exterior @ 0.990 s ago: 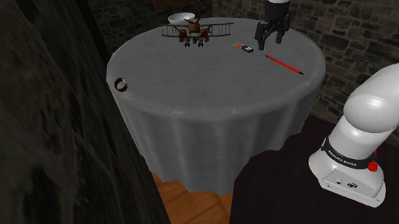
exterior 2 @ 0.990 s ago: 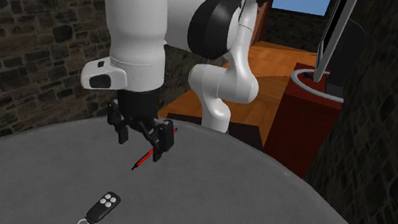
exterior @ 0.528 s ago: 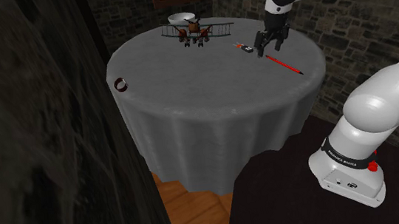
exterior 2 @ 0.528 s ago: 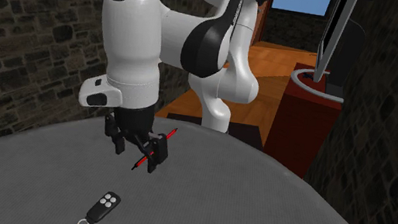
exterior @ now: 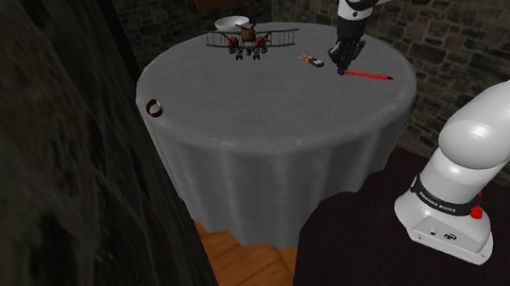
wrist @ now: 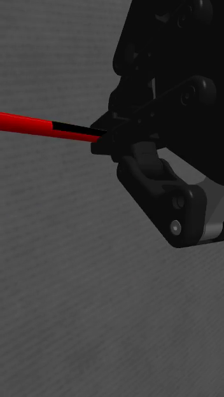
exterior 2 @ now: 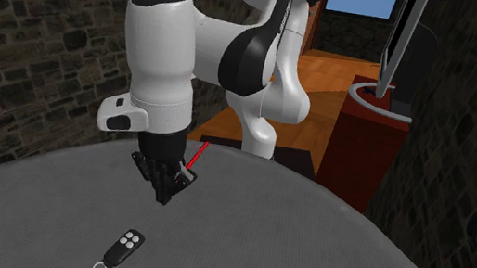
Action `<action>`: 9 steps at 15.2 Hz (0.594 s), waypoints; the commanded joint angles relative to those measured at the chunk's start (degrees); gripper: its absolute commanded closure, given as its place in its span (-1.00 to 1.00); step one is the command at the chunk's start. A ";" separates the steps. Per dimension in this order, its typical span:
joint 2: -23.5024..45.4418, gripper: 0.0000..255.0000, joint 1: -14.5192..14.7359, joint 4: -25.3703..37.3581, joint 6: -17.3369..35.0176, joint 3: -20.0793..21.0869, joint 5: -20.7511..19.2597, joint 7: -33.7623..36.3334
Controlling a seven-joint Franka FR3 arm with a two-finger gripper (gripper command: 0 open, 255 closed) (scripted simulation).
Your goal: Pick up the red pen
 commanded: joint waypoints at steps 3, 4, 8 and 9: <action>0.22 1.00 -0.10 0.00 -0.07 -0.14 -0.19 -0.05; 0.49 1.00 -0.11 -0.07 0.27 -0.16 -0.17 -0.07; -0.69 1.00 -0.07 2.16 -3.14 0.07 -0.03 -0.16; -0.94 1.00 -0.06 2.74 -3.98 0.12 0.01 -0.19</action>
